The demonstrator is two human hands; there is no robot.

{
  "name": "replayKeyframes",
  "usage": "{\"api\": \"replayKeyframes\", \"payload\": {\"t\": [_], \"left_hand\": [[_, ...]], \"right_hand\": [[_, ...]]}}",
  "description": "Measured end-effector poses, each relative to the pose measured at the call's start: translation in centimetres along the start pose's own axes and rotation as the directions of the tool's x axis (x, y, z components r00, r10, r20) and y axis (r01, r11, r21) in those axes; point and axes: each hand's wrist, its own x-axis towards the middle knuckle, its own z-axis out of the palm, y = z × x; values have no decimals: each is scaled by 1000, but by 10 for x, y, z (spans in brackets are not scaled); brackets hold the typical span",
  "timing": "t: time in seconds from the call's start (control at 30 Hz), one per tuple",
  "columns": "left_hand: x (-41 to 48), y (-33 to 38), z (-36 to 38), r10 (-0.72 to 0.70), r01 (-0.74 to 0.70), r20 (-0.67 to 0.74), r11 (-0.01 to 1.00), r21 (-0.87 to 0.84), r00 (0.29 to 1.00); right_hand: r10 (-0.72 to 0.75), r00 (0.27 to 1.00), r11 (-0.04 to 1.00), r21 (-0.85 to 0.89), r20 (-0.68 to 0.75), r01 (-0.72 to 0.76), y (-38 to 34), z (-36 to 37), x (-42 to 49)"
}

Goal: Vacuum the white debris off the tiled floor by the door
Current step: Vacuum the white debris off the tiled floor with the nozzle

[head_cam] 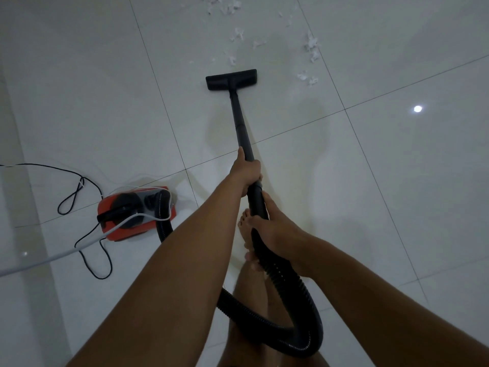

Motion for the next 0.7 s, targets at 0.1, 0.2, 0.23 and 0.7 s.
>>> {"api": "replayKeyframes", "payload": {"t": [0.1, 0.2, 0.23, 0.7], "left_hand": [[0, 2, -1, -11, 10, -9, 995, -98, 1000], [-2, 4, -1, -18, 19, 8, 983, -181, 1000], [-3, 5, -2, -24, 27, 16, 979, -201, 1000], [-15, 16, 9, -26, 19, -61, 993, -121, 998]], "right_hand": [[-3, 1000, 1000, 27, -17, 3, 0, 3, 4], [-8, 1000, 999, 32, -22, 9, -2, 4, 5], [-6, 1000, 999, 37, -22, 7, -2, 4, 5], [20, 997, 995, 96, -69, -13, -2, -4, 1]]}}
